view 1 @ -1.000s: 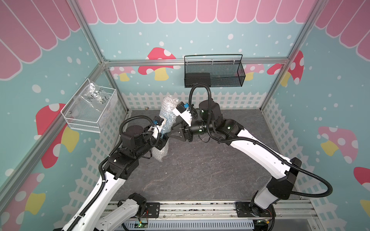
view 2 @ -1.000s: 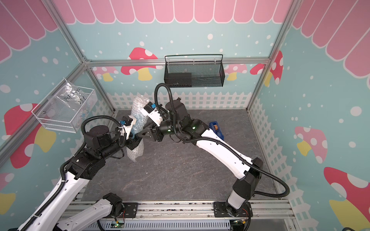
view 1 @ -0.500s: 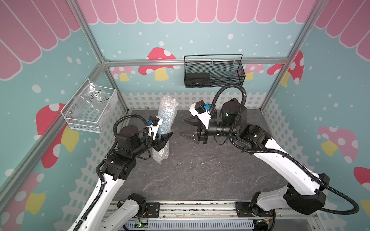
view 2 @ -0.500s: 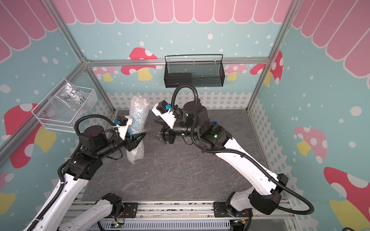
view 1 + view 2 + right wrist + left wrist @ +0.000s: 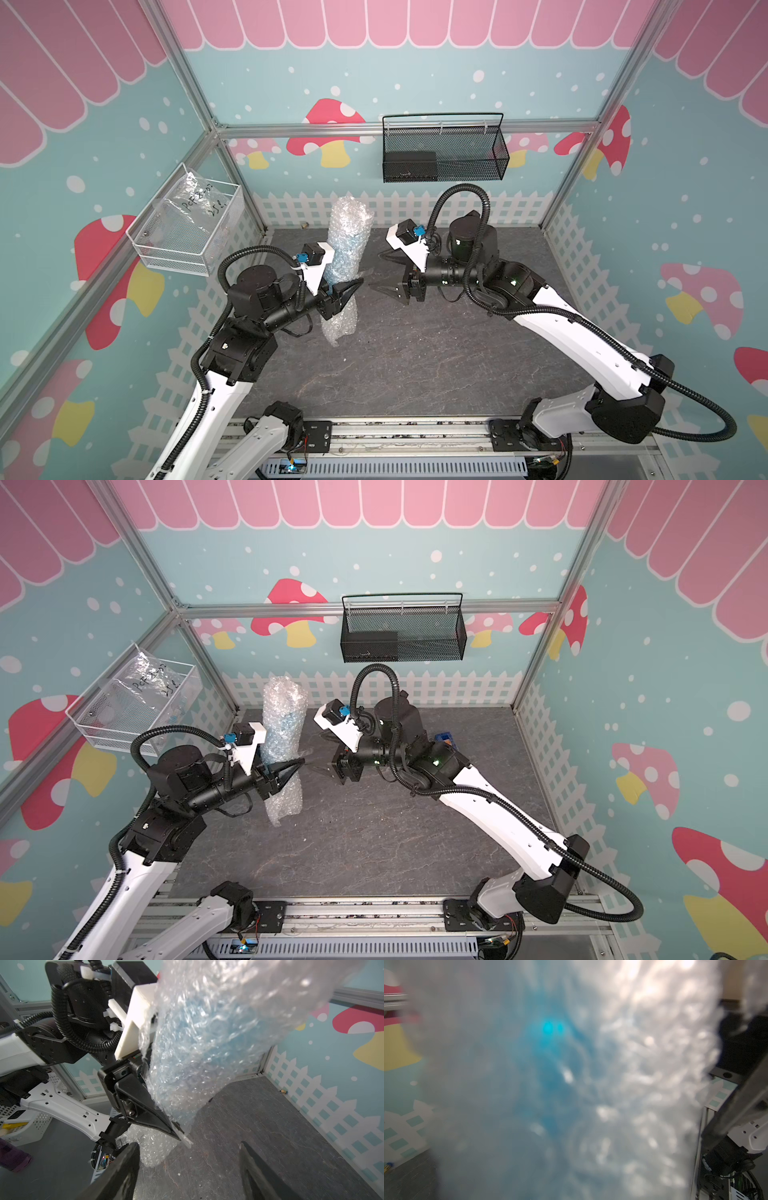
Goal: Wrap wine bottles in bubble wrap
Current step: Stick the tape on the bubble wrap.
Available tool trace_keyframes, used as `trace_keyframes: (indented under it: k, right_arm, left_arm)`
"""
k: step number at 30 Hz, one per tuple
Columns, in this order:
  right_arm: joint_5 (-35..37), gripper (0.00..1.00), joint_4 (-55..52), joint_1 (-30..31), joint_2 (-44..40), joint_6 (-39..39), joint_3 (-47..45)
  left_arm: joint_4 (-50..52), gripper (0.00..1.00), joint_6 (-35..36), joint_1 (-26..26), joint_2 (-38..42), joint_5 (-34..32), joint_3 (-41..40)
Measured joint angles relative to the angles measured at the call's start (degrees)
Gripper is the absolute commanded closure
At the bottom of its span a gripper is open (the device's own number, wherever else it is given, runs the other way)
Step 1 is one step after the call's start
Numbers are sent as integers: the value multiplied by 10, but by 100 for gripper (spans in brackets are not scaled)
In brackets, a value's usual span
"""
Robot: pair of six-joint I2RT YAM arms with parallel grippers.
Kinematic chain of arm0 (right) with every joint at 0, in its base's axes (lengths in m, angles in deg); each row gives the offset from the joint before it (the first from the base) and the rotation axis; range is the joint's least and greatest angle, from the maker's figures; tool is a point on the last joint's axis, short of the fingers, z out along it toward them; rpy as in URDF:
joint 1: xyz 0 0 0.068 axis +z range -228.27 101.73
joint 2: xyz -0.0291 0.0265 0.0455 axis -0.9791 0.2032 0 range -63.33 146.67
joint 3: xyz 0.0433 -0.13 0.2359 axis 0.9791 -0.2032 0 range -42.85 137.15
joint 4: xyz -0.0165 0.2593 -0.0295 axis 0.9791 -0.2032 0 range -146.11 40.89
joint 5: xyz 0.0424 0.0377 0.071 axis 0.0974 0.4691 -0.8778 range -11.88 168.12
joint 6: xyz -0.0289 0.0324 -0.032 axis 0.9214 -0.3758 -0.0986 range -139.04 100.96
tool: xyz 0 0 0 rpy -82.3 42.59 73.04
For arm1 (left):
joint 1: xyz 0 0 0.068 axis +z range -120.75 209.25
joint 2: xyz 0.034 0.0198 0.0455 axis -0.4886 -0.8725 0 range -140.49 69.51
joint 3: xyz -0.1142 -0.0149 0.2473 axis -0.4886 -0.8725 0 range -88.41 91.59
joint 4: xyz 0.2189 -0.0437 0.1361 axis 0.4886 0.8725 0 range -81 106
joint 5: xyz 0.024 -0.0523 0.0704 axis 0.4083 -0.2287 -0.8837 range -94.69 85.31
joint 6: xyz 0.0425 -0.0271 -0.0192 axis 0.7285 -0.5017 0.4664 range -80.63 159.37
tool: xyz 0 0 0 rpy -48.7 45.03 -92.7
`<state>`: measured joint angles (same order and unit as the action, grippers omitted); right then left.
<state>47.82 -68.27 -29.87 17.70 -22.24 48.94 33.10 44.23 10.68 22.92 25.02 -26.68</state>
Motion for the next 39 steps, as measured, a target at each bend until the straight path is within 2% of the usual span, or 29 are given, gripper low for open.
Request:
trace_keyframes:
  k: [5,8,12,17,21,24,39]
  right_arm:
    - [-16,27,21,-3,0,0,-10]
    - [-29,34,28,-5,0,-1,-10]
    - [-49,55,36,-9,1,-4,-10]
    - [-76,60,42,-15,9,-4,-10]
    - [-97,88,43,-17,18,-12,-10]
    - [-111,100,47,-18,21,-15,-10]
    - [-137,100,85,-33,17,-14,-40]
  left_arm:
    - [0,100,-2,0,0,10,0]
    - [-1,100,-2,1,0,13,0]
    - [-6,100,-2,1,0,21,0]
    - [-8,100,-2,1,4,23,0]
    - [-8,100,-2,1,7,25,0]
    - [-9,100,-2,1,8,27,0]
    - [-13,100,-4,1,9,32,-4]
